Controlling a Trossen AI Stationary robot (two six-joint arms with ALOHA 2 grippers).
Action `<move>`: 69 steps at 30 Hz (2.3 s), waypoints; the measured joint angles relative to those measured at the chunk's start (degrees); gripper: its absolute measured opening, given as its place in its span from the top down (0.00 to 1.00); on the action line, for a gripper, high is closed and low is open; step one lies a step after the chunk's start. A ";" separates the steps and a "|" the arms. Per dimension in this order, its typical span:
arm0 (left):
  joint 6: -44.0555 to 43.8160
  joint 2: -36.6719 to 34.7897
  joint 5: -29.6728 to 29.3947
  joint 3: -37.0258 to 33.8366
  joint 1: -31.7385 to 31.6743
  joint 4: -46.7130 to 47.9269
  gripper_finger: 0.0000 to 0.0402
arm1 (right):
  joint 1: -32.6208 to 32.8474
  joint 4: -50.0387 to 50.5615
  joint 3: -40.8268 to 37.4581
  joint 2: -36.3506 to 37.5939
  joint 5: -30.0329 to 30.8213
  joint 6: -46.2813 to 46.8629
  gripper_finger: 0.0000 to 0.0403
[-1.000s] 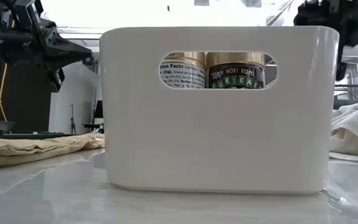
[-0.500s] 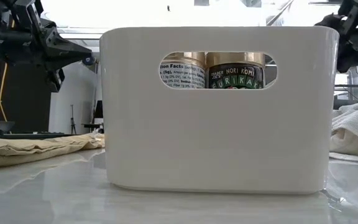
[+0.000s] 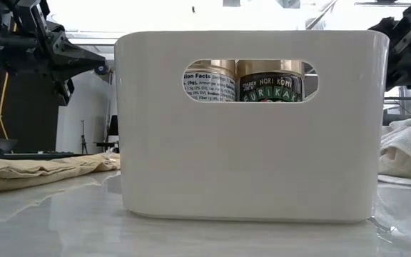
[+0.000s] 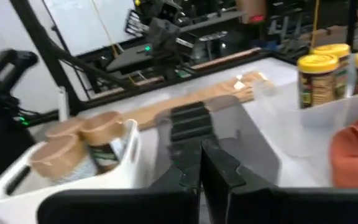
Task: Sort spices by type
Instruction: Return to Home Position
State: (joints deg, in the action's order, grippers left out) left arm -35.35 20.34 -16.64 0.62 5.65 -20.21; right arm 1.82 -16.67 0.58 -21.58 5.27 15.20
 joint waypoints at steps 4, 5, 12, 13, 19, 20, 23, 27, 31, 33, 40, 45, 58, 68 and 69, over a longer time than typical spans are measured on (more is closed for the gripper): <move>0.00 0.00 0.00 0.00 0.00 0.00 1.00 | -6.50 1.02 0.00 -0.02 -5.45 -1.22 1.00; 0.00 0.00 0.00 0.00 0.00 0.00 1.00 | -8.14 0.99 0.00 -0.02 -7.81 -1.14 1.00; 0.00 0.00 0.00 0.00 0.00 0.00 1.00 | -13.48 3.02 -0.02 -0.02 -16.08 -0.22 1.00; 0.00 0.00 0.00 0.00 0.00 0.00 1.00 | -13.48 4.08 -0.02 -0.07 -16.07 -0.23 1.00; 0.00 0.00 0.00 0.00 0.00 0.00 1.00 | -13.46 11.36 -0.02 -0.07 -15.02 -4.75 1.00; 0.00 0.00 0.00 0.00 0.00 0.00 1.00 | -13.46 12.53 -0.02 -0.07 -13.92 -5.14 1.00; 0.00 0.00 -0.02 0.00 0.00 0.00 1.00 | -13.44 15.52 -0.02 -0.07 -7.85 -5.11 1.00; 0.00 0.00 -0.02 0.00 0.00 0.00 1.00 | -13.44 15.55 0.04 -0.49 -0.55 -6.54 1.00; 0.00 0.00 -0.02 0.00 0.00 0.01 1.00 | -13.44 15.37 0.04 -0.50 0.75 -5.85 1.00; 0.00 0.00 -0.02 0.00 0.00 0.00 1.00 | -13.44 15.37 0.04 -0.50 0.75 -5.17 1.00; 0.00 0.00 -0.02 0.00 0.00 0.02 1.00 | -13.44 15.37 0.04 -0.50 0.64 -4.95 0.99; 0.00 0.00 -0.02 0.00 0.00 0.00 1.00 | -13.44 15.37 0.04 -0.50 0.57 -4.77 0.99; -0.01 -5.37 -0.01 0.00 0.02 3.50 1.00 | -13.42 15.34 0.04 12.48 0.51 -4.77 0.99; 0.00 -16.40 -0.15 0.01 -0.15 5.94 1.00 | -13.18 12.23 0.02 21.57 0.56 -4.76 0.99; -0.01 -17.69 -0.11 0.02 -0.21 6.05 1.00 | -12.97 12.32 0.00 21.57 0.57 -4.76 0.99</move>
State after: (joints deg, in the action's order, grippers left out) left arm -35.36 2.64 -16.75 0.64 5.44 -14.16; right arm -11.15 -4.35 0.58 -0.01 5.85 10.44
